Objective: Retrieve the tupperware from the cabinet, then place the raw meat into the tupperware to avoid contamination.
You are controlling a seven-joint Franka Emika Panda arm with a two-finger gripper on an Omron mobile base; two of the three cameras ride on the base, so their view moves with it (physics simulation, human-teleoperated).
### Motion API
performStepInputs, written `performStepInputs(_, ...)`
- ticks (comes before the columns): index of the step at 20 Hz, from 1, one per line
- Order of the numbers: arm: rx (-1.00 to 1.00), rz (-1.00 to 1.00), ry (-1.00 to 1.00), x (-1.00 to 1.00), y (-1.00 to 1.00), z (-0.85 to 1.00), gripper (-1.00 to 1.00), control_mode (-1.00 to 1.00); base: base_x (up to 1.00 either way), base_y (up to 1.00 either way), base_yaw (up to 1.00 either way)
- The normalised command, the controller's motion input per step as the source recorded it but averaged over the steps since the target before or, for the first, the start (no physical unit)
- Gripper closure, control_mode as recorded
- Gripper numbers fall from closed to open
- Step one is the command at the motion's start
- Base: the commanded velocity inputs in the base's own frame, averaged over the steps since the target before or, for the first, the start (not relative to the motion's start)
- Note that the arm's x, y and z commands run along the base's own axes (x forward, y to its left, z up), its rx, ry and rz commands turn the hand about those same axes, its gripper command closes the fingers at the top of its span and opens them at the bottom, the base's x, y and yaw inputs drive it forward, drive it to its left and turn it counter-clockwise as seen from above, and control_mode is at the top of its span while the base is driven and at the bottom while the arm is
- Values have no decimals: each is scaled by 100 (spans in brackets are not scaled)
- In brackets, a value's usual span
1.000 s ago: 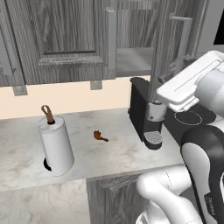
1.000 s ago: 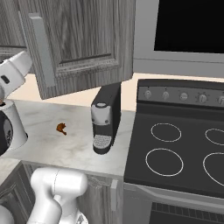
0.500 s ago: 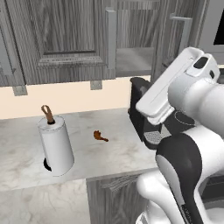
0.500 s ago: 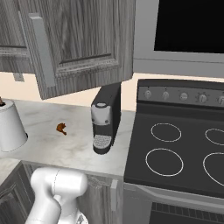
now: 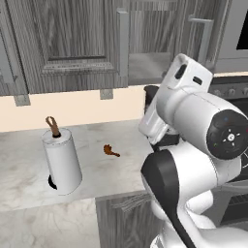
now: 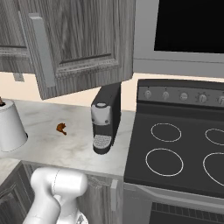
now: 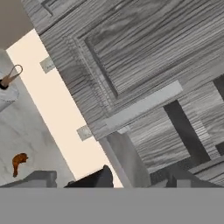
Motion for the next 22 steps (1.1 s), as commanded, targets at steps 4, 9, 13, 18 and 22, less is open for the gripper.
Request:
performStepInputs(4,-24,-18,8,30,2,-14,-100,-100,0,0,0)
performStepInputs(9,-21,-18,6,36,0,-9,-100,-100,0,0,0)
performStepInputs(13,-18,-16,4,37,-1,-4,-100,-100,0,0,0)
performStepInputs(18,-15,-15,1,35,-9,-5,-100,-100,0,0,0)
performStepInputs(22,-11,-10,0,36,-22,-10,-100,-100,0,0,0)
